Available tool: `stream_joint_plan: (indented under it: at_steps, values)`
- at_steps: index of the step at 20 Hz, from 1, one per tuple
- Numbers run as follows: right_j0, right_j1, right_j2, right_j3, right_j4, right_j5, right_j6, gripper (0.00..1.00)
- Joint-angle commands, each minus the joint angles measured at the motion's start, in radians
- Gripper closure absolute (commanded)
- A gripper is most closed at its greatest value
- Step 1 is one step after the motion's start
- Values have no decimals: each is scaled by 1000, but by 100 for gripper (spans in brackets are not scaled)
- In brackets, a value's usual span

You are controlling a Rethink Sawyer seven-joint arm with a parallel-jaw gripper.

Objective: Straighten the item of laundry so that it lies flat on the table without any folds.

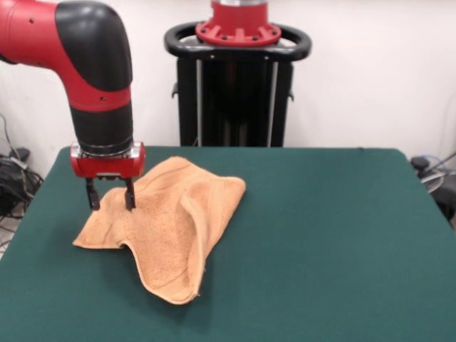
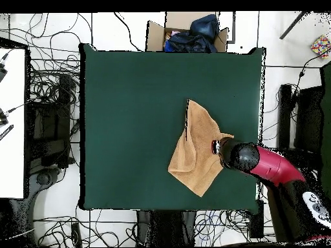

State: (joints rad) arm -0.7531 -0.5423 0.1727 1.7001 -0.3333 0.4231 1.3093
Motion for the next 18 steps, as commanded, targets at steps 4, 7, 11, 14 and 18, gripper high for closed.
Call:
stream_joint_plan:
  at_steps: [4, 7, 11, 14, 18]
  values:
    - [24, -30, 48, -8, -30, 92, 10, 0]
    - [28, -34, 45, -11, -30, 95, 13, 0]
    - [24, -57, 48, 8, -25, 102, 13, 0]
    - [25, -66, 46, 33, -23, 88, 27, 0]
    - [39, -64, 40, 82, -21, 42, 71, 0]
